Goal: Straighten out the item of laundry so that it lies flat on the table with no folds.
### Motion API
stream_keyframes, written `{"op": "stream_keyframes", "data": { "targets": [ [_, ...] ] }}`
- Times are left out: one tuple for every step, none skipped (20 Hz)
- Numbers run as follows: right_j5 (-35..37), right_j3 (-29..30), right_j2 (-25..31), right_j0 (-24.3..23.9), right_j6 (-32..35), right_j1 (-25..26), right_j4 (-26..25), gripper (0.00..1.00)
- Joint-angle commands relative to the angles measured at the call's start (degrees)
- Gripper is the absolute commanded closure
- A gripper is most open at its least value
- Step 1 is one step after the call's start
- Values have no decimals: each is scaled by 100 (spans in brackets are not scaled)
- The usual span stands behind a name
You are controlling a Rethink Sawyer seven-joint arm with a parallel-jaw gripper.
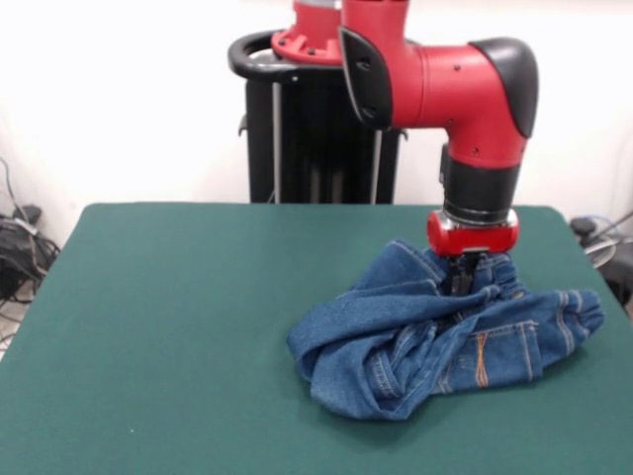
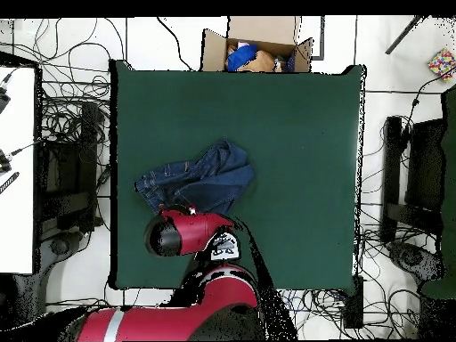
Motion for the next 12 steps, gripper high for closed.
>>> {"op": "stream_keyframes", "data": {
  "targets": [
    [223, -207, 38, 67, 946, -149, 227, 100],
    [226, -175, 41, 65, 954, -177, 227, 100],
    [286, -119, 66, 42, 946, -267, 224, 100],
    [359, 3, 90, 11, 936, -429, 207, 100],
    [432, 125, 113, -19, 927, -591, 190, 100],
    [551, 228, 127, -43, 902, -776, 184, 100],
    [693, 330, 162, -93, 866, -977, 185, 100],
    [860, 398, 179, -131, 812, -1165, 191, 100],
    [1027, 467, 195, -169, 758, -1354, 196, 100],
    [1162, 504, 215, -212, 708, -1487, 196, 100],
    [1298, 540, 236, -255, 657, -1621, 196, 100],
    [1433, 577, 256, -298, 607, -1754, 197, 100]
  ]
}}
